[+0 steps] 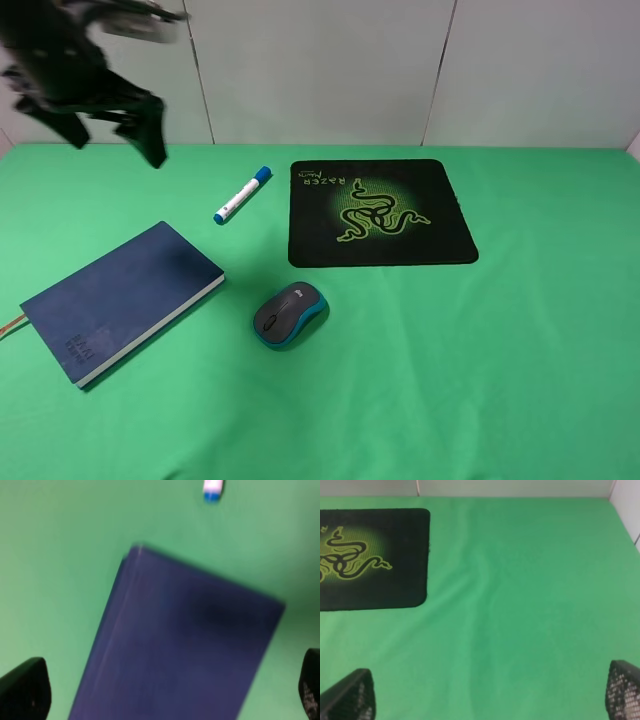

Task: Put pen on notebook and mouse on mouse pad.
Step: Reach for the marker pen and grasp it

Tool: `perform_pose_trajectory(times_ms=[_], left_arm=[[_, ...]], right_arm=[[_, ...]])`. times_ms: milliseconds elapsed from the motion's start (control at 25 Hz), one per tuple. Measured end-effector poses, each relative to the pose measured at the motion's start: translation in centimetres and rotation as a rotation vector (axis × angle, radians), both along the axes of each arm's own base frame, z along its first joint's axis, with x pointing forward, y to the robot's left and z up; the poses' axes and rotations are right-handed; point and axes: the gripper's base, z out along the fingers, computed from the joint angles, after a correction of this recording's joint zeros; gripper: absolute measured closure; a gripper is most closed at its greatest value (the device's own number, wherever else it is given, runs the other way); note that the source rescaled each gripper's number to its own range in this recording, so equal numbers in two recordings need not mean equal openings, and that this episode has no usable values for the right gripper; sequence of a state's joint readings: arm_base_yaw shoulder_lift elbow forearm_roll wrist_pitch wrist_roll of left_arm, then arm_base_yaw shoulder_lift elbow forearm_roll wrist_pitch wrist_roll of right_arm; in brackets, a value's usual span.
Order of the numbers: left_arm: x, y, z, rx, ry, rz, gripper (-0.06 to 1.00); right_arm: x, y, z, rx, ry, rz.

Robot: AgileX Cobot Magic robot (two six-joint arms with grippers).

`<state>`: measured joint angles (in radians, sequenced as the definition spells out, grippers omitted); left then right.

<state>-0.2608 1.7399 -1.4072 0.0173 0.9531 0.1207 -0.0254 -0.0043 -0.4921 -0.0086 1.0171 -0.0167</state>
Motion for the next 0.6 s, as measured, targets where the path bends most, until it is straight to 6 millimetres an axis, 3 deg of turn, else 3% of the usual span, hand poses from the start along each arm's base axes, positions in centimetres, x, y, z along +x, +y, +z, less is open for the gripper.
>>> perform_pose_trajectory(times_ms=[320,600], left_arm=[[7.3,-5.4,-5.4,0.013,0.025,-0.065,-0.04],[10.4,-8.1,-10.3,0.016,0.051,-0.072,-0.04]], right_arm=[[0.0,0.0,0.0,0.000,0.000,0.000],[0.0,0.0,0.0,0.000,0.000,0.000]])
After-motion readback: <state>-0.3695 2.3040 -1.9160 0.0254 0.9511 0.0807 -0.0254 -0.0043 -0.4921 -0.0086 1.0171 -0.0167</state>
